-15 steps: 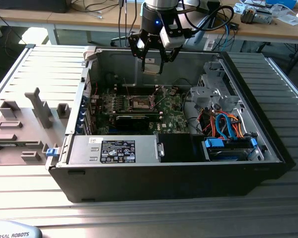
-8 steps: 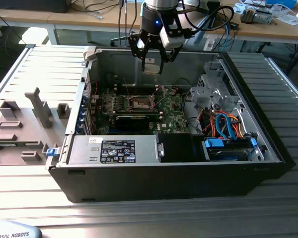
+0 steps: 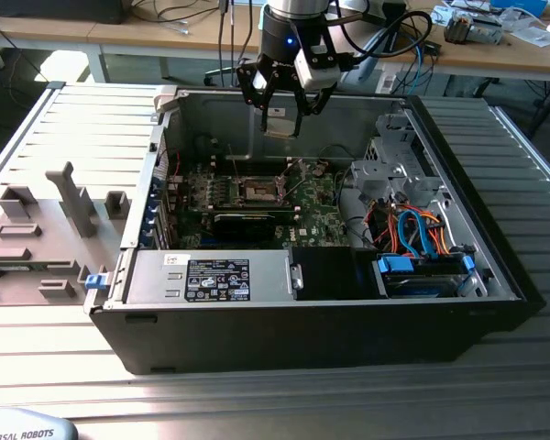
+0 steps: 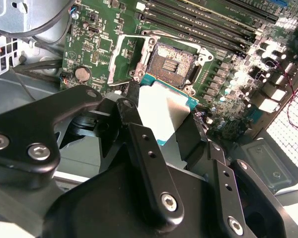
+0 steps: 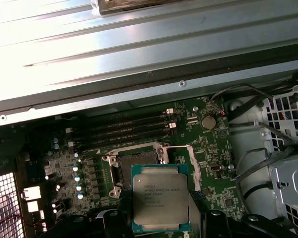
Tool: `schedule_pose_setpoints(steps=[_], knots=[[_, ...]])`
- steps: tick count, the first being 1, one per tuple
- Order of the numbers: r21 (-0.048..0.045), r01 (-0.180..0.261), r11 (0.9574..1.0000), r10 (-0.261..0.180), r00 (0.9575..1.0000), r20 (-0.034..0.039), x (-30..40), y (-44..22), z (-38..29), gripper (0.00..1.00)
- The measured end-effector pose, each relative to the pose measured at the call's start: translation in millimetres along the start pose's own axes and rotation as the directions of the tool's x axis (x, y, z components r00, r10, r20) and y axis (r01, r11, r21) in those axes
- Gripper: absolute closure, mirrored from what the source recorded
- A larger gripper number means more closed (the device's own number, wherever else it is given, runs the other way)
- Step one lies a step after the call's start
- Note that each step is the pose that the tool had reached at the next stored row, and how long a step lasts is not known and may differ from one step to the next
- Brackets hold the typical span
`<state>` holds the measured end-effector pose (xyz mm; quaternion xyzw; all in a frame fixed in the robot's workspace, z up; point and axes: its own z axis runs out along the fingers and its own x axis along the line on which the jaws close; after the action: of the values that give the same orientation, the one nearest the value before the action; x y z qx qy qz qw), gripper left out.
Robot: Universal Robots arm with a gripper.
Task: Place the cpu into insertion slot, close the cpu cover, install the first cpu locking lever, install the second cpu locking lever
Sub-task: 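Place the cpu into insertion slot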
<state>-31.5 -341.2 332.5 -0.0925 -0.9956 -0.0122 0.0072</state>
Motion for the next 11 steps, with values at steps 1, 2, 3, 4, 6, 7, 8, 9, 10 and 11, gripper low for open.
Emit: schedule_pose_setpoints(steps=[1,2,3,4,6,7,8,9,10,11], knots=[[0.0000,0.000,1.0000,0.000,1.0000,0.0000,0.0,0.0,0.0,0.46],[0.0000,-0.001,1.0000,0.001,1.0000,0.0000,0.0,0.0,0.0,0.46],[0.0000,-0.001,1.0000,0.001,1.0000,0.0000,0.0,0.0,0.0,0.46],[0.0000,-0.001,1.0000,0.001,1.0000,0.0000,0.0,0.0,0.0,0.46],[0.0000,-0.002,1.0000,0.002,1.0000,0.0000,0.0,0.0,0.0,0.46],[-0.0002,-0.013,0.9999,0.013,0.9999,0.0003,0.0,0.0,0.1,0.46],[-0.0003,-0.023,0.9997,0.023,0.9997,0.0005,0.0,0.0,0.1,0.46],[-0.0003,-0.024,0.9997,0.024,0.9997,0.0005,0.0,0.0,0.1,0.46],[-0.0003,-0.024,0.9997,0.024,0.9997,0.0006,0.0,0.0,0.1,0.46],[-0.0003,-0.025,0.9997,0.025,0.9997,0.0006,0.0,0.0,0.1,0.46]])
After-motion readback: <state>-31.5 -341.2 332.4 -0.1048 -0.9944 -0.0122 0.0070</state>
